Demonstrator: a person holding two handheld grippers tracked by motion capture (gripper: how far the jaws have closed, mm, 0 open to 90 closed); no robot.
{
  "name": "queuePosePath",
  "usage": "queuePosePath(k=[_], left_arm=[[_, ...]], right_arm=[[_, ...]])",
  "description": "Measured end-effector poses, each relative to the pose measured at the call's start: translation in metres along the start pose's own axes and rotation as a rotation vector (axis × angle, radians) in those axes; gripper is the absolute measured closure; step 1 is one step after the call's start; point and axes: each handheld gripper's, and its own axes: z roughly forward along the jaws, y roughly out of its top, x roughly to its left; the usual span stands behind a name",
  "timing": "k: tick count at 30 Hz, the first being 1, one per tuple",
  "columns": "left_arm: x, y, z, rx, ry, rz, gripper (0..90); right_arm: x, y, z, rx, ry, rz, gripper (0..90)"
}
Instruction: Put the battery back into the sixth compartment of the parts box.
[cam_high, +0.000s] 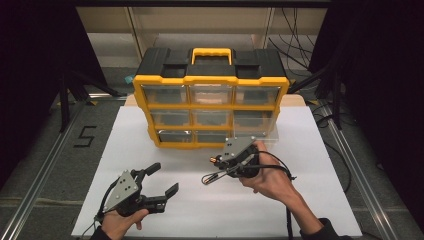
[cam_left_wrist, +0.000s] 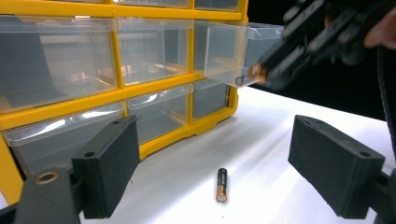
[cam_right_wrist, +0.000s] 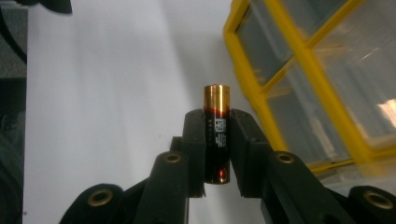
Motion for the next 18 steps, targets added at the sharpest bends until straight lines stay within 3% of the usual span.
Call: queuePosePath(k=[7,8,15,18], left_arm=[[0.0,0.0,0.0,-0.003,-0.002,0.001,15.6],[0.0,0.0,-0.001,0.013,0.011,0.0,15.6],[0.0,0.0,-0.001,0.01,0.012,-0.004,15.6],[-0.001,0.0,-0.002,0.015,0.011,0.0,15.7]], right_arm=[[-0.012,0.001,-0.025,-0.061,-0.065,0.022,76.7],[-0.016,0.0,-0.033,-0.078,-0.091,0.031,76.7],[-0.026,-0.003,-0.05,-0.121,-0.14,0.058,76.7],[-0.034,-0.008,-0.057,-0.145,-0.174,0.093,76.7]])
